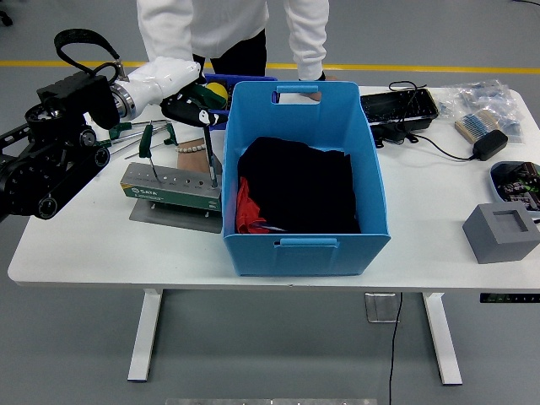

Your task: Lift tool from toolbox,place it in box,lift tool from toolbox,place it in box

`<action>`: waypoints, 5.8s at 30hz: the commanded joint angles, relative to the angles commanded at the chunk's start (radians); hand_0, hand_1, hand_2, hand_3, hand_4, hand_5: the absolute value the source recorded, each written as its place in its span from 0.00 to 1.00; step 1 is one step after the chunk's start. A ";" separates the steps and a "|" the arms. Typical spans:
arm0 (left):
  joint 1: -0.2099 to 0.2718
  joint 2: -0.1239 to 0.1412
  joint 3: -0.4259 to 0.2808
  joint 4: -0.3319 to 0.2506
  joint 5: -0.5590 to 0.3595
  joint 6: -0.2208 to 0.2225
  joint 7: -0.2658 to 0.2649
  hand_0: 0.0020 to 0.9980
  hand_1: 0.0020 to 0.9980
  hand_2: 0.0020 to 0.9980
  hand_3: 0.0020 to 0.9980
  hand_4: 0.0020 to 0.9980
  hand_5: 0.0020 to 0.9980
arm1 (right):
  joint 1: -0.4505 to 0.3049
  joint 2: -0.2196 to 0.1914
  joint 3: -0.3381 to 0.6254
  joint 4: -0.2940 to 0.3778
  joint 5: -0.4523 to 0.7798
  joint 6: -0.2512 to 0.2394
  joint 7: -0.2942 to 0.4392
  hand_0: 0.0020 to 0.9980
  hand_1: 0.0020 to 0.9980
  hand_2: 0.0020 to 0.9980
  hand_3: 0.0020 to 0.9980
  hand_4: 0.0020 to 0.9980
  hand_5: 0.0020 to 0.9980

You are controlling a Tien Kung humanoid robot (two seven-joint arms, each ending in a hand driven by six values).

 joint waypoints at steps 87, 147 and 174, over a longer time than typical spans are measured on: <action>-0.077 -0.233 0.096 0.078 -0.211 0.102 -0.107 0.68 0.75 0.92 0.88 1.00 0.49 | 0.020 -0.021 0.022 0.002 -0.056 0.005 -0.011 0.65 0.63 0.70 0.56 0.77 0.67; 0.064 0.115 0.183 0.079 0.108 -0.106 -0.021 0.79 0.65 0.57 0.40 0.97 0.62 | 0.008 -0.009 0.009 0.002 -0.012 -0.001 -0.006 0.65 0.63 0.70 0.56 0.77 0.67; 0.043 0.104 0.209 0.124 0.126 -0.088 -0.020 0.80 0.52 0.44 0.35 0.96 0.62 | 0.014 -0.010 0.011 0.002 -0.018 -0.002 -0.007 0.65 0.63 0.70 0.56 0.77 0.67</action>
